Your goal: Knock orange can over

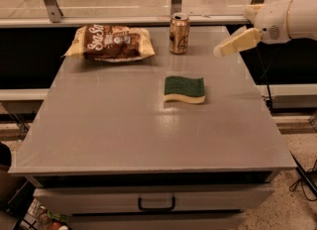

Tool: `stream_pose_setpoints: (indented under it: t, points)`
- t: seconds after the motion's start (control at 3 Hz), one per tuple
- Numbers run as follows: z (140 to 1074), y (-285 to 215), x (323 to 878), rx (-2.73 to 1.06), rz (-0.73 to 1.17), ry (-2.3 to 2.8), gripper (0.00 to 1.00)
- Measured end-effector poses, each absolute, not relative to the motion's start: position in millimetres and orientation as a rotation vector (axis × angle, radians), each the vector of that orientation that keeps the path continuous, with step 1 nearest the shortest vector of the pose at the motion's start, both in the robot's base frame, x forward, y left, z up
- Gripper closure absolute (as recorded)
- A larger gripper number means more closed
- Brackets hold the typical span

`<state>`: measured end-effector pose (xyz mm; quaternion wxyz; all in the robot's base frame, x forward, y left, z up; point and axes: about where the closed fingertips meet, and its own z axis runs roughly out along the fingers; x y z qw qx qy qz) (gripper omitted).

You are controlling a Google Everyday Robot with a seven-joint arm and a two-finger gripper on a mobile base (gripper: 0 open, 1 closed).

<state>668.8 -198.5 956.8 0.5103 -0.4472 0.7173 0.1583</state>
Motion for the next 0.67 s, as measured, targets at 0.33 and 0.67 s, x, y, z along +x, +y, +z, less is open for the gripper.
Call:
stream_pose_setpoints:
  t: [0.33,0.67]
  points:
    - [961.7,-188.4,696.0,-1.038,0.449,1.727,0.0]
    - [961.5,-188.0,696.2,-1.038,0.45,1.727,0.0]
